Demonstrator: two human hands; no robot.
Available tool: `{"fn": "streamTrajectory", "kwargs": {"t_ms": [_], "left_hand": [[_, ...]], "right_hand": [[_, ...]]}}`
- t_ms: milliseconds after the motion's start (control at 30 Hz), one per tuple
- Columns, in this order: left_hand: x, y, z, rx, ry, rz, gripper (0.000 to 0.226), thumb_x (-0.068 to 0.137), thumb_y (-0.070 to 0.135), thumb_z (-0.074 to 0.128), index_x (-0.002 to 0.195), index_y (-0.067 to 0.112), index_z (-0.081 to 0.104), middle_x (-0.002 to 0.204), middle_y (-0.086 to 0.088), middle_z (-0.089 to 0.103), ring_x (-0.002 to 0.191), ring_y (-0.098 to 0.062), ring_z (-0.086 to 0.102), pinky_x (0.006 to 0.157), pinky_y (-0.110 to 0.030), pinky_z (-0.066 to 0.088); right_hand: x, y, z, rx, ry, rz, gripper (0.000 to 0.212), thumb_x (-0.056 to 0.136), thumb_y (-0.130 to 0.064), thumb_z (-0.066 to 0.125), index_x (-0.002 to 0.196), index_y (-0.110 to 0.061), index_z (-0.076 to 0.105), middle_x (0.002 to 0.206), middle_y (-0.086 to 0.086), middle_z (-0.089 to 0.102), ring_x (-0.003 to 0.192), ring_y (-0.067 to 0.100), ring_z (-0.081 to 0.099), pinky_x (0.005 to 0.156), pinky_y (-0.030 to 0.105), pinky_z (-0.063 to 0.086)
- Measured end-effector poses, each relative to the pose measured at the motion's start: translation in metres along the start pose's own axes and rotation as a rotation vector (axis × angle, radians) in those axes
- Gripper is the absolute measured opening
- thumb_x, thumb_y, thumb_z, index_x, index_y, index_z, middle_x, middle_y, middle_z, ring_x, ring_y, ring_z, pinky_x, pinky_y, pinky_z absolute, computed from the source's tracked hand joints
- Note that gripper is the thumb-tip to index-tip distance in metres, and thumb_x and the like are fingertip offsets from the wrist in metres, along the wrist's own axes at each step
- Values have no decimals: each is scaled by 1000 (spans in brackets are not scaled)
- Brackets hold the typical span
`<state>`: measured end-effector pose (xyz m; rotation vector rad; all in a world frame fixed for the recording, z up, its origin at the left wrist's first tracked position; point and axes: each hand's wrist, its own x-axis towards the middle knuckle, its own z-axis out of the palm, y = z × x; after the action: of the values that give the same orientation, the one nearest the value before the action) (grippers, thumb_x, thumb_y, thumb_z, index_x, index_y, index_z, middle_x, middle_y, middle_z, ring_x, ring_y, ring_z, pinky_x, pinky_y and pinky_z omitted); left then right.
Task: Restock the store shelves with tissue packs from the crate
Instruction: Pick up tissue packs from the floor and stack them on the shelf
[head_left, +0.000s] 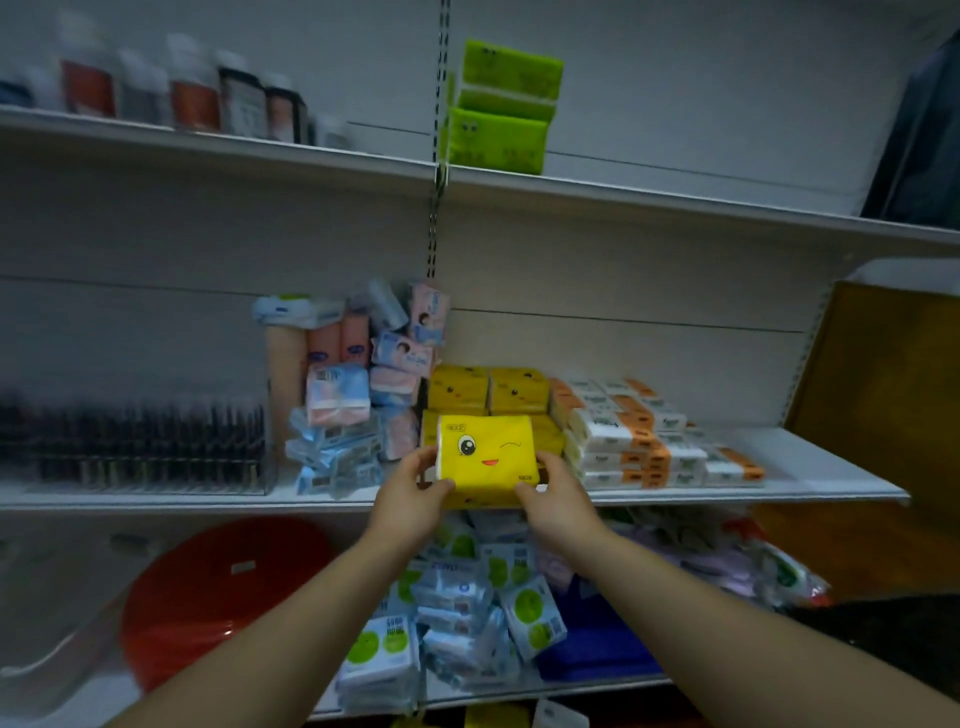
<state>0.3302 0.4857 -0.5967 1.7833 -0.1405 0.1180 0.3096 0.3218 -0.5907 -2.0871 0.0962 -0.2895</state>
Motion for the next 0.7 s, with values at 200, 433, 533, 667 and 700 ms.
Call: {"fn": "streamTrajectory", "kwargs": {"t_ms": [200,433,533,667,700], "left_hand": [[37,2,9,-32,45,-56,42,92,3,50,133,13,48,132,-7,53,117,-25,52,98,-40,44],[92,2,32,-16,98,-49,40,90,1,52,129,11,49,117,-8,60,96,-18,56,80,-29,43],[112,1,39,-2,109,-67,38,91,5,53,128,12,46,111,-3,55,92,-13,53,77,-26,42],[133,-4,38,52,72,-92,43,91,6,54,133,10,45,111,0,51,99,-13,49,81,-27,39],[138,-7,36,62,63,-105,42,91,5,53,132,10,46,113,0,52,99,-13,50,81,-27,40]], "right_hand": [[46,1,1,-11,-51,-5,44,94,-15,52,136,-20,42,125,5,57,99,18,52,82,27,42],[111,10,3,10,-84,31,46,92,-17,53,136,-23,42,124,3,58,108,24,56,91,33,47],[133,14,8,39,-105,65,39,92,-15,52,129,-23,47,120,3,60,103,24,57,88,34,49],[160,18,20,60,-142,112,37,93,-16,52,129,-23,47,123,3,58,107,23,55,88,31,46],[165,19,23,64,-149,122,37,93,-16,52,129,-22,47,124,3,58,109,24,55,88,30,45]]}}
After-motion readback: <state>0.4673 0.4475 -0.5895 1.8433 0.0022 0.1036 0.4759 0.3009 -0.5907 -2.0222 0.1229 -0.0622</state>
